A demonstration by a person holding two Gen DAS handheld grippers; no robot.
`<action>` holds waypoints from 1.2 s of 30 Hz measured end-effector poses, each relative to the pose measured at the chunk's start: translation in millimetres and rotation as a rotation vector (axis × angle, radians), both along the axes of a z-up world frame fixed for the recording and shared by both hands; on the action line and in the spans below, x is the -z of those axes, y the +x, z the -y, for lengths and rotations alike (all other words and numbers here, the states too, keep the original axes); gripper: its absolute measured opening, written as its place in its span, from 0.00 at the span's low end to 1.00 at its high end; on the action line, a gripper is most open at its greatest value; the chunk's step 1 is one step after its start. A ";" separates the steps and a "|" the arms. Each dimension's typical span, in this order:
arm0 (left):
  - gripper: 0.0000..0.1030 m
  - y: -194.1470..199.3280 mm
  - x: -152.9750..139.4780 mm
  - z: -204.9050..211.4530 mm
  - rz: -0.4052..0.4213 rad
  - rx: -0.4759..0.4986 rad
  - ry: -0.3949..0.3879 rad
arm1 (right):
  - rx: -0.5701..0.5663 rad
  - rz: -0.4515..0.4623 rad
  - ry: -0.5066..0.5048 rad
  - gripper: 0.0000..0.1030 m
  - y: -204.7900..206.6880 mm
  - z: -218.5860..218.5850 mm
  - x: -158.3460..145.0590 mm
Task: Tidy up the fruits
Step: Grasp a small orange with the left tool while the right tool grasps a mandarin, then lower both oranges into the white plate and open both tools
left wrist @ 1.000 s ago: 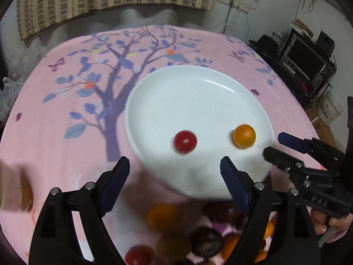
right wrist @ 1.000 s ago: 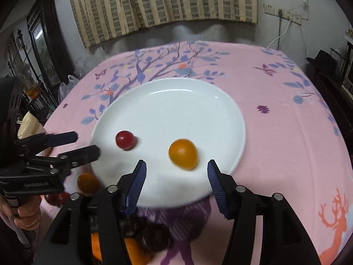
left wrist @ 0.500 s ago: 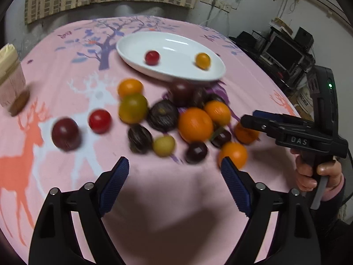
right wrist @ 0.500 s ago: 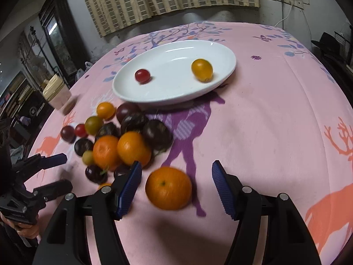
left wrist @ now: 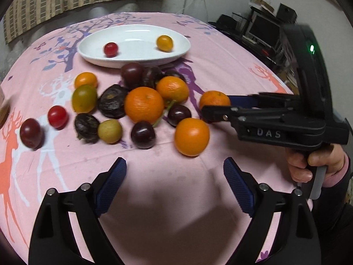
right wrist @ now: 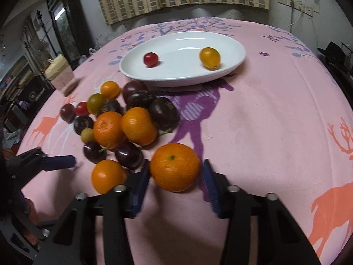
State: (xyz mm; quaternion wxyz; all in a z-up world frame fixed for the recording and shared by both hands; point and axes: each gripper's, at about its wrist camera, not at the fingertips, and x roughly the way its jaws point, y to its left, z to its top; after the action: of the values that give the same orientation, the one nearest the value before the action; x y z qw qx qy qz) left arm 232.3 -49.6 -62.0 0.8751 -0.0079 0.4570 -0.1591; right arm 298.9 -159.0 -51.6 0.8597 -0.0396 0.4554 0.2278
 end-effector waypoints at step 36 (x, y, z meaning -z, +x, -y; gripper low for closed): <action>0.36 140.9 -59.4 -40.8 0.077 -0.024 -0.066 | 0.086 0.150 0.121 0.42 62.5 -17.1 -47.9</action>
State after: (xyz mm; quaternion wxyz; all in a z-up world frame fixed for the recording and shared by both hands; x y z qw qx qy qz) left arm 373.2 -8.8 -2.6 0.8931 -0.0364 0.4175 -0.1637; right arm 361.4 -141.8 -3.7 0.9012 0.0150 0.3765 0.2141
